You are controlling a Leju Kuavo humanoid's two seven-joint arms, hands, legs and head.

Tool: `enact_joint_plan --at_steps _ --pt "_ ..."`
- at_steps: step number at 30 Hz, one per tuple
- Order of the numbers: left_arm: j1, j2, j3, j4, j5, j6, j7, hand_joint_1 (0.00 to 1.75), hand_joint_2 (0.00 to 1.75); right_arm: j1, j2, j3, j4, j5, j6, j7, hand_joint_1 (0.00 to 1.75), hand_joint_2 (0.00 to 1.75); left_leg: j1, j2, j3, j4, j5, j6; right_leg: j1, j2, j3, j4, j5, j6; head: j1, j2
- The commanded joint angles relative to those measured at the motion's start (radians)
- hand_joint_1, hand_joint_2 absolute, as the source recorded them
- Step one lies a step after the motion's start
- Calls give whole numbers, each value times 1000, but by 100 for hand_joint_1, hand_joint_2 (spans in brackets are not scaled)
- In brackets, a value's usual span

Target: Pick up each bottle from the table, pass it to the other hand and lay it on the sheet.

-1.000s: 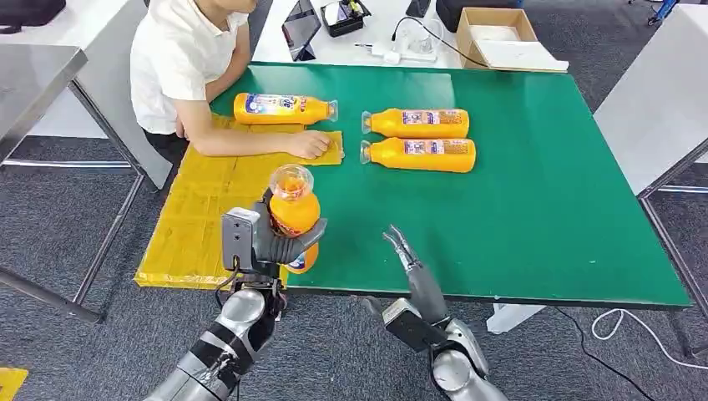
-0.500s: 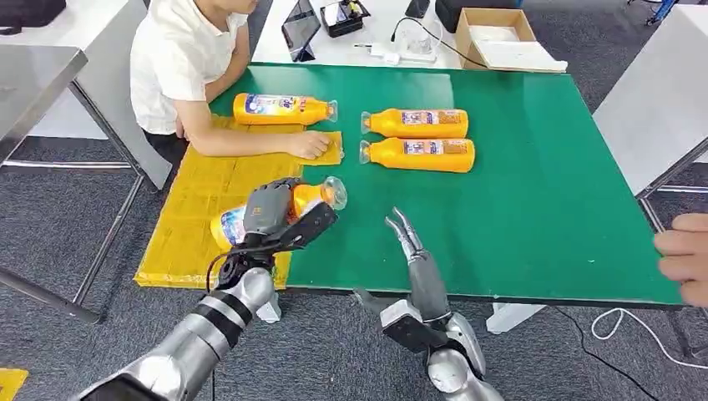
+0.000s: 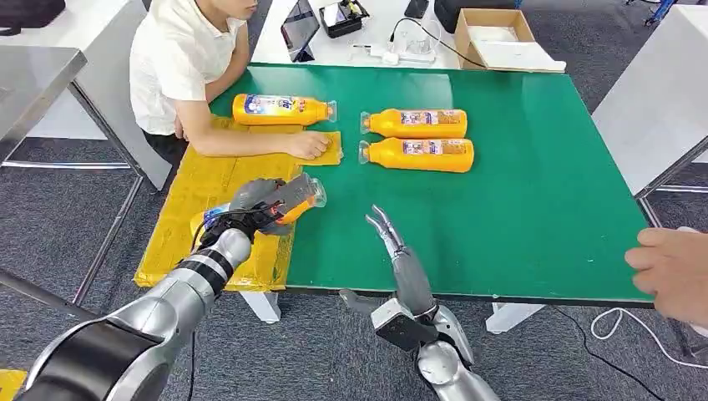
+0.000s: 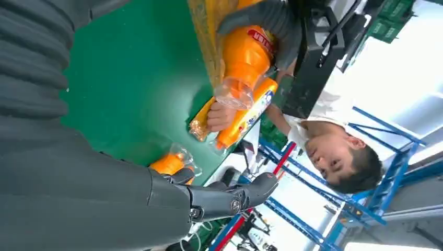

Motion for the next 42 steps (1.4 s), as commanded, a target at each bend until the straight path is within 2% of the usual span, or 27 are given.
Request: enact_joint_plan --at_steps 1,6,7,14,15,16,17,24,25,32,42 --pt "-2 51 85 126 12 -12 0 70 175 -53 -10 34 104 -17 1 -12 0 175 0 5 7 -2 -1 -2 0 5 4 -1 0 -2 0 0" --pt "-3 48 85 125 11 -11 1 70 175 -53 -10 35 105 -17 1 -12 0 175 0 4 6 -1 -1 -1 0 4 3 1 0 -2 0 0" --pt "-3 48 85 125 11 -11 1 70 175 -53 -10 35 105 -17 1 -12 0 175 2 6 10 -2 -2 -3 2 6 7 0 -1 -5 0 0" --pt "-3 48 85 125 11 -11 1 70 175 -53 -10 35 105 -17 1 -12 0 175 0 4 6 -1 -1 -1 0 3 3 2 0 -2 0 0" --pt "-3 46 89 125 15 -15 0 0 175 -53 -10 34 106 -18 1 -12 0 175 0 5 7 -1 -1 -2 1 4 4 1 0 -2 0 0" --pt "0 46 92 124 20 -22 -8 0 175 -53 -11 32 112 -20 0 -12 0 175 0 5 8 -2 -1 -2 1 5 4 1 0 -3 0 0" --pt "29 24 174 97 120 -84 -136 0 175 -55 -8 12 165 -39 -21 -34 0 175 0 4 8 -2 -1 -2 1 4 5 1 0 -2 0 0" --pt "47 3 174 79 166 -134 -224 0 175 -59 -11 7 187 -46 -34 -44 0 175 1 -2 4 -1 0 -2 1 -1 4 1 -1 -2 0 0" --pt "49 -1 173 74 173 -132 -234 0 0 -59 -14 6 185 -48 -38 -44 0 175 0 -3 4 -1 1 -2 0 -1 3 1 -1 -2 0 0" --pt "60 -15 120 44 217 -138 -291 0 0 -56 -19 -4 185 -41 -53 -44 0 175 0 -3 4 -1 0 -2 0 -2 4 1 -1 -2 0 0" --pt "60 -15 120 44 217 -138 -291 0 0 -56 -19 -4 185 -41 -53 -44 0 175 1 -2 4 0 0 -2 1 -1 3 2 -1 -2 0 0"
